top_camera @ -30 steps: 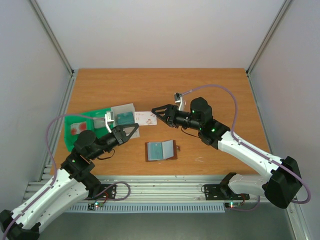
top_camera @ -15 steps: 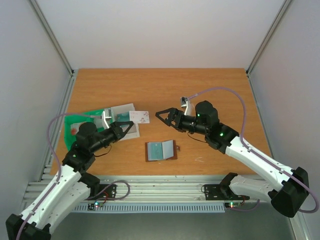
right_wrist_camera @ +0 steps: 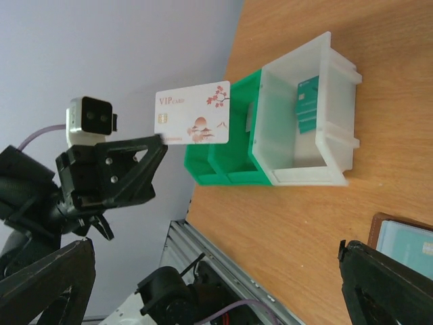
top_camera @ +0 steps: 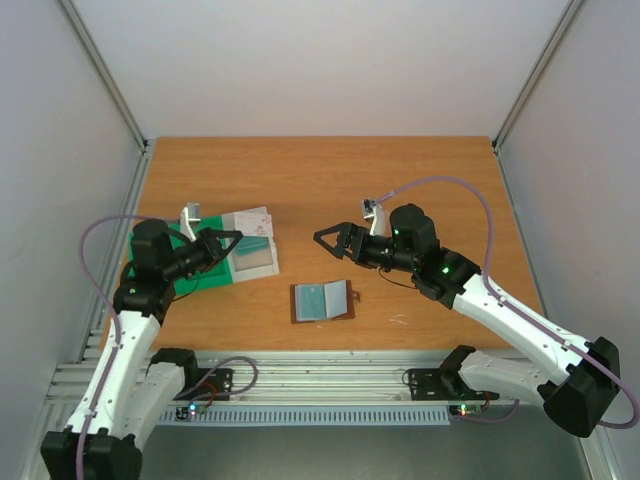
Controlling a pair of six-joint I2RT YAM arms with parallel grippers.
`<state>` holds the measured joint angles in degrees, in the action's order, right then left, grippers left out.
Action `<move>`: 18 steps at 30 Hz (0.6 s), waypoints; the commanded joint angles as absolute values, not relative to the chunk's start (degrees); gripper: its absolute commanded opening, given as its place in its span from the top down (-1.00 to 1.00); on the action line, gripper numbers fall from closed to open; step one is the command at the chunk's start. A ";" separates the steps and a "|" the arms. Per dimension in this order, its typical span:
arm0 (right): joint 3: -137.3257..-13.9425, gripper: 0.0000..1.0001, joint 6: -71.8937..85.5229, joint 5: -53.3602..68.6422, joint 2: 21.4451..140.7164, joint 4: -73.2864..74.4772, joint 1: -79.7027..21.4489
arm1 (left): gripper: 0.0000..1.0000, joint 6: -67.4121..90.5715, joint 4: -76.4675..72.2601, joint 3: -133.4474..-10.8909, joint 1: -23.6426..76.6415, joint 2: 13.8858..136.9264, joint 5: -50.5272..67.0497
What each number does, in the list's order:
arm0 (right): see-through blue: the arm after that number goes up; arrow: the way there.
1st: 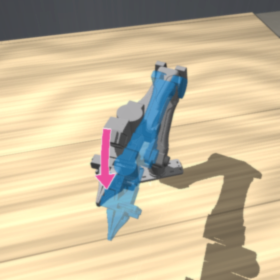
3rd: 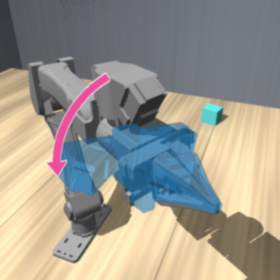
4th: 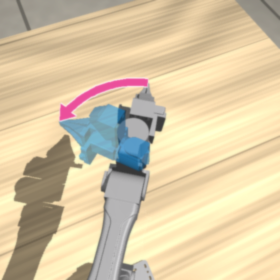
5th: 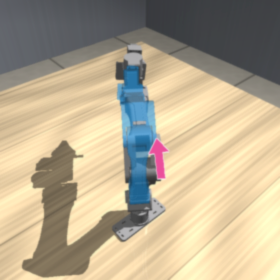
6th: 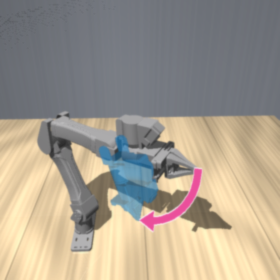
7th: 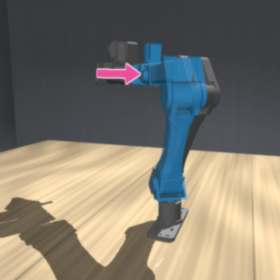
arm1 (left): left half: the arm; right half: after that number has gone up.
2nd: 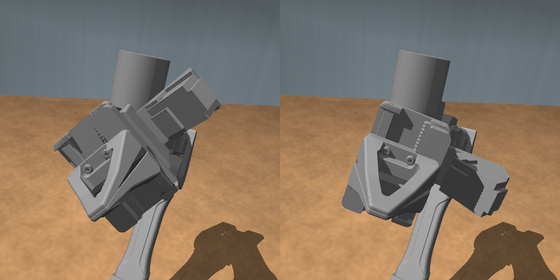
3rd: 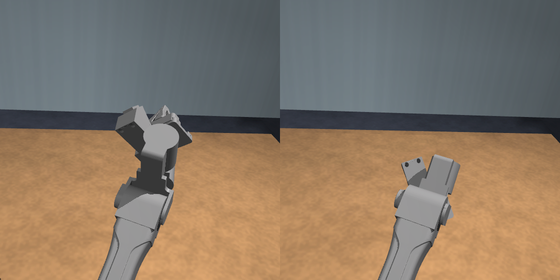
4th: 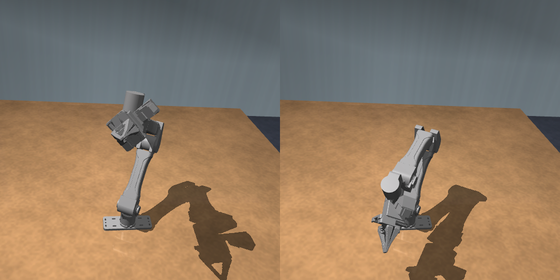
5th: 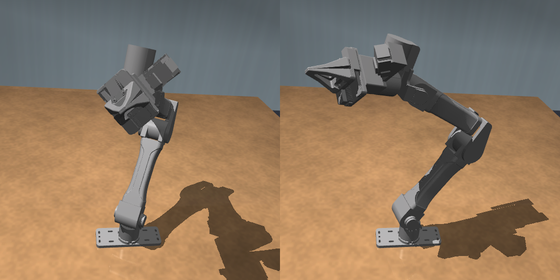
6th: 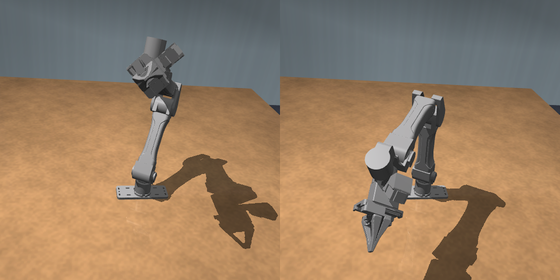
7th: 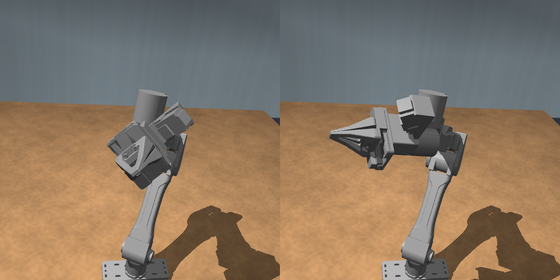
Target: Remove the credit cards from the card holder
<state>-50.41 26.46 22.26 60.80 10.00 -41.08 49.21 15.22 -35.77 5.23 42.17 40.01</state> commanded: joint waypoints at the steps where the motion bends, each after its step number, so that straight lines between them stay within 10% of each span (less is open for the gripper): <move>1: -51.62 -0.97 24.41 21.95 60.55 11.17 -40.87 | 0.99 43.59 23.02 -38.78 -3.08 45.03 45.89; 18: -51.61 -0.97 20.86 20.42 58.04 15.59 -40.43 | 0.99 26.80 39.02 -47.34 -16.35 54.21 33.50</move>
